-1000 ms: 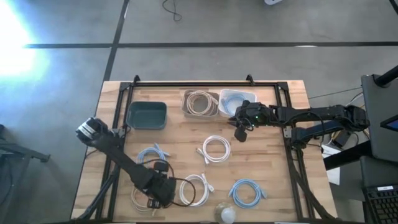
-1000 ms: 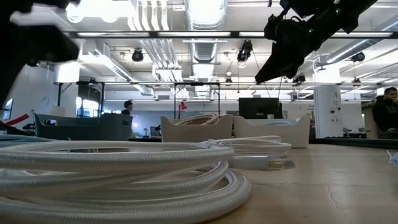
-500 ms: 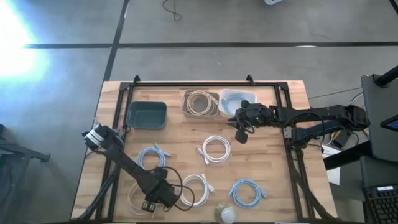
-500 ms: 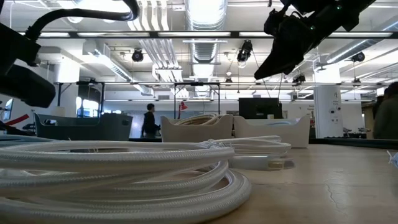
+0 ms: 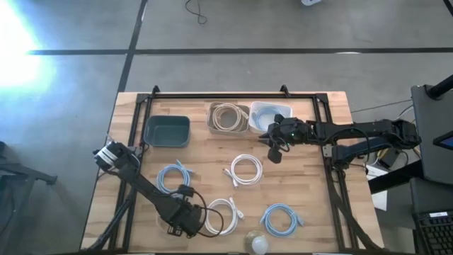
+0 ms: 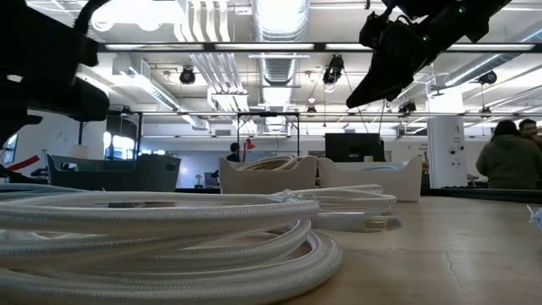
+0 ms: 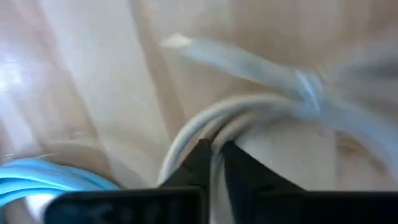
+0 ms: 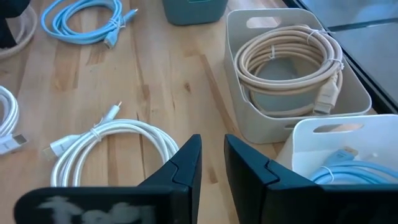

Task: Pick & Place USB Port
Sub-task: Put the brown USB cable into the gray bin

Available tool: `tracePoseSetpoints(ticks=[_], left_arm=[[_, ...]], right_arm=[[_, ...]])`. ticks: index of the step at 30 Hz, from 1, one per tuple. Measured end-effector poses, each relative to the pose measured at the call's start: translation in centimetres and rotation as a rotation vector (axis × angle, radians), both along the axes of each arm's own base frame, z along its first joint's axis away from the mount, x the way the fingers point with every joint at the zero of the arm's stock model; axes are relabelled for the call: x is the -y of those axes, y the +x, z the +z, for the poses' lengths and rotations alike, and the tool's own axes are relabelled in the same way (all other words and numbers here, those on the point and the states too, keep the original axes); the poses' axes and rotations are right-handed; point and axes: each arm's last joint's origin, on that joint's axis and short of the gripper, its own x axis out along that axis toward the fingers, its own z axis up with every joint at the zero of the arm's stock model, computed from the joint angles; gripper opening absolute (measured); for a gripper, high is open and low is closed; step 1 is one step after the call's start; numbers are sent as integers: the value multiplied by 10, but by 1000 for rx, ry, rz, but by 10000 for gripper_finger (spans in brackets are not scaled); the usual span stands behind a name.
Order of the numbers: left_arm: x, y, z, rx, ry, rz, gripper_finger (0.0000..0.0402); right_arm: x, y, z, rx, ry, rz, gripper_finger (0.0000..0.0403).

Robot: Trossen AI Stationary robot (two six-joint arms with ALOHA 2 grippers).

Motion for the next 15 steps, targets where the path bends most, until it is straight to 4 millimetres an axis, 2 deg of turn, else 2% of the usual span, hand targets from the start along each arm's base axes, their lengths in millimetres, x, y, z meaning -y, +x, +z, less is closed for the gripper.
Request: tracePoseSetpoints(ticks=[2,7,11,15], left_arm=[[-1,1,1,29,23,19,9],[-3,8,10,178,151,25,5],[-6,13,27,263,251,39,3],[-10,13,40,270,340,50,2]], right_arm=[[0,0,0,1,2,-2,70],[0,0,0,1,2,-2,68],[0,0,0,4,5,-4,62],[0,0,0,4,5,-4,59]])
